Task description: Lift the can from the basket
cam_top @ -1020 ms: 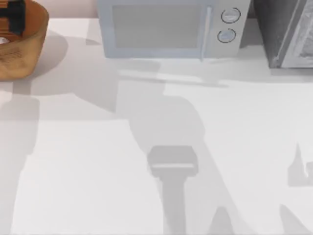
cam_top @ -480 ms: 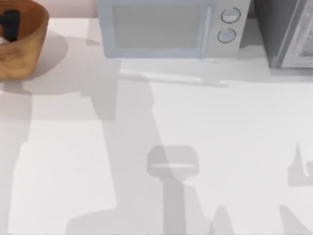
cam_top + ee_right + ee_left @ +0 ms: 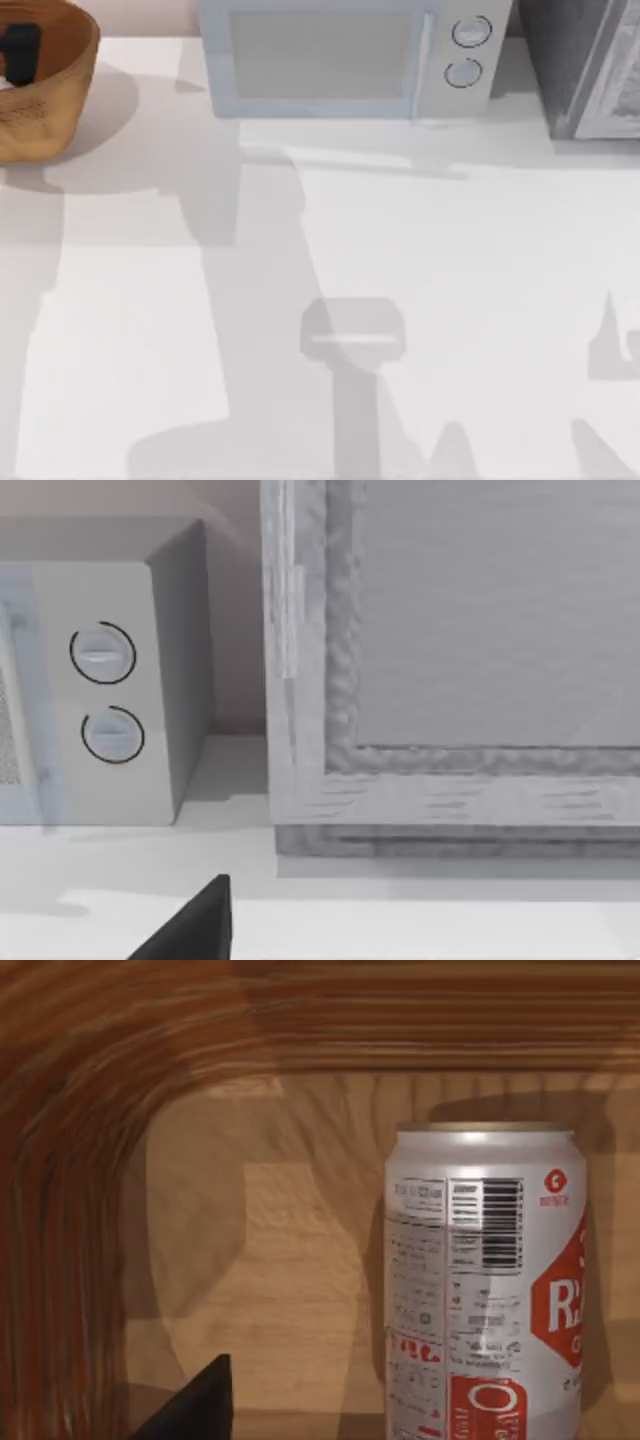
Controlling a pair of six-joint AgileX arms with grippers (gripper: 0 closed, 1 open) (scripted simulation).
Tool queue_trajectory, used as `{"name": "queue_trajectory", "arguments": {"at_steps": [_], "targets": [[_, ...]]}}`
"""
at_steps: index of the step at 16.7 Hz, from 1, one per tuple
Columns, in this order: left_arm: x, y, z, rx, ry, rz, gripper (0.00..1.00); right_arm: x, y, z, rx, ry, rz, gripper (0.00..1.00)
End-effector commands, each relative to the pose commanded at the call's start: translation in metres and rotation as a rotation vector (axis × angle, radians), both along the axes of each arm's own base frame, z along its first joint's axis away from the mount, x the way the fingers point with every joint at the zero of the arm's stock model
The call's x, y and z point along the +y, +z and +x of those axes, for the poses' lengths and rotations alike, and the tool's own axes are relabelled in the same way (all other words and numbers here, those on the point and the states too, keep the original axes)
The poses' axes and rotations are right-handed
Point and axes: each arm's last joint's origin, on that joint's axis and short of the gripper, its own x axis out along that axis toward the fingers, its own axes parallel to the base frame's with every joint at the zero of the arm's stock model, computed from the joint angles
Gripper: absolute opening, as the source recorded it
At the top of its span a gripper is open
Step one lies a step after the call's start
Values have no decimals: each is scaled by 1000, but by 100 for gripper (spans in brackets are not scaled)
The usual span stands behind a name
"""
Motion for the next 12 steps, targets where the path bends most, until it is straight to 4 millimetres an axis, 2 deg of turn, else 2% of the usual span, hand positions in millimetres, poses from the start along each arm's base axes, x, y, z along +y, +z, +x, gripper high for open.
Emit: {"name": "queue_trajectory", "arguments": {"at_steps": [6, 10, 12], "targets": [[0, -52, 16, 3, 4, 0, 100, 0, 0, 0, 0, 0, 0, 100], [0, -57, 17, 3, 4, 0, 100, 0, 0, 0, 0, 0, 0, 100], [0, -57, 17, 3, 4, 0, 85, 0, 0, 0, 0, 0, 0, 100]]}}
